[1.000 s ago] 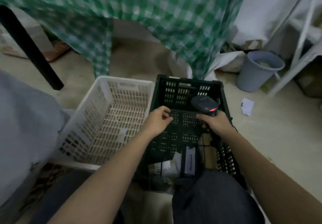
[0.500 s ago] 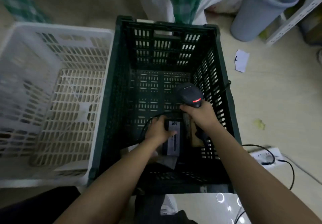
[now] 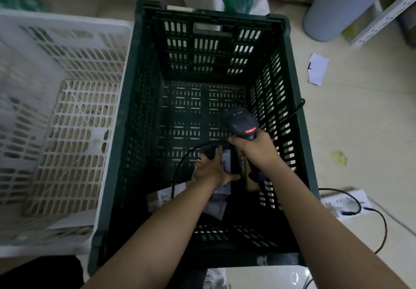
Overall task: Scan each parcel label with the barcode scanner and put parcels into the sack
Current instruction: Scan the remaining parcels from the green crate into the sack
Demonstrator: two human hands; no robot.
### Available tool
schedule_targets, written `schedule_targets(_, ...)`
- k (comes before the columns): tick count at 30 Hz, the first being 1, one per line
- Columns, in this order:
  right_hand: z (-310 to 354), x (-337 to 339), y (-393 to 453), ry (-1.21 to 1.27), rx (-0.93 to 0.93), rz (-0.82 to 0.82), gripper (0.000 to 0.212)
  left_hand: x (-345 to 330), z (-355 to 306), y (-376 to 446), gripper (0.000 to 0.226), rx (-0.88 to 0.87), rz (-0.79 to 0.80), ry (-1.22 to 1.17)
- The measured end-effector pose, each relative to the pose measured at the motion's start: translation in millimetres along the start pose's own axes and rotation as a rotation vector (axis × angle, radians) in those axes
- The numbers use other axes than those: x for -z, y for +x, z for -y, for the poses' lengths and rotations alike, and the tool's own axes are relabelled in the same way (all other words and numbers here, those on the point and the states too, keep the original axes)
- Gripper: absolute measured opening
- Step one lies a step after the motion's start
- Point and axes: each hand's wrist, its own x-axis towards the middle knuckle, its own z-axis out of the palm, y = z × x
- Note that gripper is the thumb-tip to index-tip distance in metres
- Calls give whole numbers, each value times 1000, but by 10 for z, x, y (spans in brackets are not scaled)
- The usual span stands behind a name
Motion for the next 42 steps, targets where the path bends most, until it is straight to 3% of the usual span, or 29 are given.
schedule_targets(6,-6,10,-93,44,-30,-56,12,139,130,-90,112,-2,14,-209)
schedule_targets(15,542,33,-410,278,86,-229,15,935,398,-918,123,-281,-142,-556)
schedule_targets(24,1654,-219,-977,402,231,-126,15,1827,812,-2322,112,-494,-484,-696)
schedule_targets(29,2084,-556,-1338,482,264,45,27,1992,1152,-2742,131,-475,-775,-406)
schedule_targets(33,2055,-895,-1459,482,154,149,37,1872,1390,-2838,111,-417,-954,-24)
schedule_targets(38,1819,-1056,-1380,417,-16,173,47,1742,1463,-2714,94,-355,-927,339)
schedule_targets(42,1650,-1054,-1225,368,-144,253,82,1710,1528,-2470,86,-384,-778,336)
